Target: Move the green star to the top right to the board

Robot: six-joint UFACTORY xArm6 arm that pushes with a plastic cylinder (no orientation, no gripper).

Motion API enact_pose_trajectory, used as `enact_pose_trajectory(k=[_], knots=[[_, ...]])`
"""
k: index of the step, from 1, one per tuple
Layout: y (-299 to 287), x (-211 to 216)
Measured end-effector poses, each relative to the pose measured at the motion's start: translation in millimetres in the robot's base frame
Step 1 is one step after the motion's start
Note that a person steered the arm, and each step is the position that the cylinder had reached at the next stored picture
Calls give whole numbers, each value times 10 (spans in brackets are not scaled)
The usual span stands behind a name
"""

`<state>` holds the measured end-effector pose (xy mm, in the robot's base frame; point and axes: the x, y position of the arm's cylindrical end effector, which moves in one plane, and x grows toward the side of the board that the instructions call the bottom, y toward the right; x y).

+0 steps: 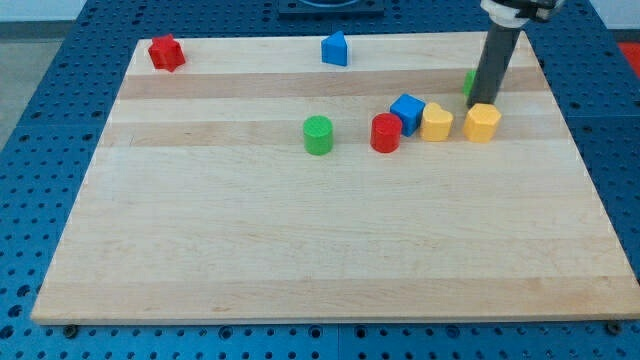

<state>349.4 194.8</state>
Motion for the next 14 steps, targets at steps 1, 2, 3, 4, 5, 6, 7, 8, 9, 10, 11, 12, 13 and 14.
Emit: enact_pose_trajectory(k=[1, 2, 3, 4, 5, 6, 7, 8, 9, 10, 11, 12, 13, 14], knots=[[26, -26], [26, -94], [26, -211], [26, -367], [26, -541], [26, -708], [26, -852], [26, -870], [168, -744], [320, -729], [320, -764], [320, -827], [320, -889], [320, -935]])
